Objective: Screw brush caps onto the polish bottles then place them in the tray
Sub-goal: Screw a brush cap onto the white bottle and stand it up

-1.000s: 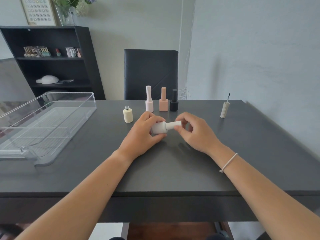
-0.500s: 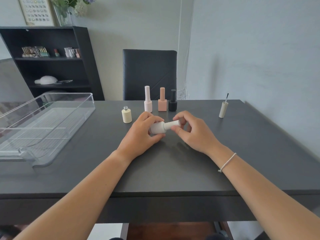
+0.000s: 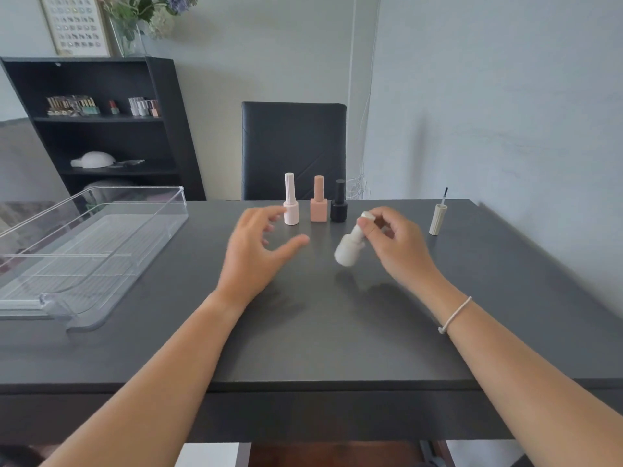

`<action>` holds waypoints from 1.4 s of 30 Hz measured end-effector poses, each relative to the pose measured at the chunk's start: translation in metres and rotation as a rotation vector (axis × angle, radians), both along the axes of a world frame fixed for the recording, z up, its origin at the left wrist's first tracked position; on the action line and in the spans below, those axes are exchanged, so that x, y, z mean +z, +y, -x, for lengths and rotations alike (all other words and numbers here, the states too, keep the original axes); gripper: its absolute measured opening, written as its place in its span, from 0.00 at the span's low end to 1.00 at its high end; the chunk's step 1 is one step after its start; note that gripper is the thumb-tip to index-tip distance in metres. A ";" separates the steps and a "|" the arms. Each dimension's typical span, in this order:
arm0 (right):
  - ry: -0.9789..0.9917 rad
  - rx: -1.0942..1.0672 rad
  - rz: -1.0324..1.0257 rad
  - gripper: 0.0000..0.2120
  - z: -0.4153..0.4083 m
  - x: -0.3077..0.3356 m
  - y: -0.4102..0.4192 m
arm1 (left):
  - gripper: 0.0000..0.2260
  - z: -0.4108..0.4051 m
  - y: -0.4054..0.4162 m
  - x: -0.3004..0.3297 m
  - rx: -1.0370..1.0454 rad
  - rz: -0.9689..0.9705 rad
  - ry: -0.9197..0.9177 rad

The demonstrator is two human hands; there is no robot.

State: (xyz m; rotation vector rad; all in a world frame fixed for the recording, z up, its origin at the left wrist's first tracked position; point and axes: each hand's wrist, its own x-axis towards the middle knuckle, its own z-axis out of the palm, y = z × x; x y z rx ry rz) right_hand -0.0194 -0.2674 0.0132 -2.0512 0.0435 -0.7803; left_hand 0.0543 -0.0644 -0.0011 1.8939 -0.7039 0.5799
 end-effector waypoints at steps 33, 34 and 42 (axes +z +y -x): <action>0.135 -0.207 0.050 0.15 -0.088 0.004 -0.042 | 0.12 -0.061 0.034 -0.004 0.138 -0.109 0.323; 0.119 -0.214 0.047 0.14 -0.082 0.002 -0.041 | 0.11 -0.061 0.034 -0.003 0.131 -0.105 0.309; -0.132 -0.512 0.067 0.10 -0.027 -0.003 -0.064 | 0.10 -0.047 0.031 0.000 0.066 -0.051 0.216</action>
